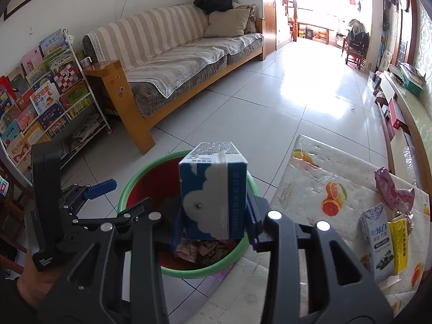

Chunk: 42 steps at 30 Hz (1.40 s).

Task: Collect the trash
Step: 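Carry cup and carton over the bin and open both grippers, then grasp the silver foil wrapper with the left gripper and lift it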

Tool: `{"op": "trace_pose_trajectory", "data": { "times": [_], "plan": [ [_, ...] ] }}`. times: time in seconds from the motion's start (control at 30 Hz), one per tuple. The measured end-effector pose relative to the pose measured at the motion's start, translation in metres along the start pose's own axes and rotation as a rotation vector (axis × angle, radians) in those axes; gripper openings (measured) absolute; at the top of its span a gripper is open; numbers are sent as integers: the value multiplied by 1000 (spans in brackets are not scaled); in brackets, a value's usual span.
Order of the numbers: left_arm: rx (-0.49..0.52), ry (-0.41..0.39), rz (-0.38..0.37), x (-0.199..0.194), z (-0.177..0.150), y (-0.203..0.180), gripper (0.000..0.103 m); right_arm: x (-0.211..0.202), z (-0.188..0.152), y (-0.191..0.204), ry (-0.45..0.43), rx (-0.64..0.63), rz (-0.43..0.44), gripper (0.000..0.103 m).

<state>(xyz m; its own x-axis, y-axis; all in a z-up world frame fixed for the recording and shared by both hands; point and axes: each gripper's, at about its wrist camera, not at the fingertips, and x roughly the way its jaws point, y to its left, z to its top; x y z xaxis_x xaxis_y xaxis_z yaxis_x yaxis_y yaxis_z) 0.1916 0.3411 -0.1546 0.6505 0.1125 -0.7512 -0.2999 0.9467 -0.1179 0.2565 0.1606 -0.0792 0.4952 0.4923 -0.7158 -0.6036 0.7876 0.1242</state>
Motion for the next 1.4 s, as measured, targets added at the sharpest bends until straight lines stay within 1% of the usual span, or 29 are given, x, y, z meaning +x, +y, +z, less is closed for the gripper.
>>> {"op": "trace_pose_trajectory", "data": {
  "times": [0.17, 0.23, 0.43, 0.47, 0.57, 0.6, 0.63, 0.7, 0.73, 0.77, 0.8, 0.87, 1.0, 1.1, 1.17, 1.2, 1.23, 1.4],
  "plan": [
    [-9, -12, 16, -8, -2, 12, 81, 22, -3, 12, 21, -16, 18, 36],
    [-14, -16, 28, -11, -4, 16, 82, 32, -3, 17, 25, -23, 10, 37],
    [-57, -26, 53, -17, -7, 31, 82, 60, -9, 18, 74, -25, 8, 37],
    [-62, -27, 54, -17, -7, 33, 82, 64, -11, 17, 86, -25, 5, 39],
    [-67, -31, 53, -18, -7, 35, 82, 67, -14, 15, 91, -24, -4, 50],
    [-67, -31, 52, -18, -7, 34, 82, 67, -15, 14, 90, -18, -1, 58],
    [-67, -30, 51, -18, -7, 34, 82, 65, -16, 13, 85, -12, 1, 63],
    [-66, -30, 46, -17, -7, 32, 82, 61, -18, 11, 72, -10, -2, 81],
    [-64, -30, 44, -18, -7, 30, 82, 59, -18, 11, 68, -10, -2, 84],
    [-63, -30, 42, -18, -7, 28, 82, 56, -19, 11, 65, -9, -1, 92],
    [-62, -30, 40, -18, -7, 26, 82, 53, -19, 11, 58, -8, 0, 96],
    [-61, -32, 38, -19, -6, 24, 82, 46, -20, 9, 46, -9, -2, 98],
    [-57, -38, 37, -22, -5, 17, 87, 30, -26, 0, 38, -4, -26, 98],
    [-42, -39, 26, -24, -4, 4, 87, 14, -34, -15, 21, 2, -53, 98],
    [-26, -36, 11, -25, -4, -8, 87, 2, -43, -27, 8, 10, -82, 98],
    [-15, -35, 0, -25, -4, -17, 90, -4, -47, -34, 6, 18, -93, 98],
    [0, -36, -15, -25, -4, -26, 96, -11, -51, -42, 2, 32, -103, 98],
    [74, -23, -74, -20, -7, -78, 95, -56, -76, -88, -35, 108, -172, 98]
  ]
}}
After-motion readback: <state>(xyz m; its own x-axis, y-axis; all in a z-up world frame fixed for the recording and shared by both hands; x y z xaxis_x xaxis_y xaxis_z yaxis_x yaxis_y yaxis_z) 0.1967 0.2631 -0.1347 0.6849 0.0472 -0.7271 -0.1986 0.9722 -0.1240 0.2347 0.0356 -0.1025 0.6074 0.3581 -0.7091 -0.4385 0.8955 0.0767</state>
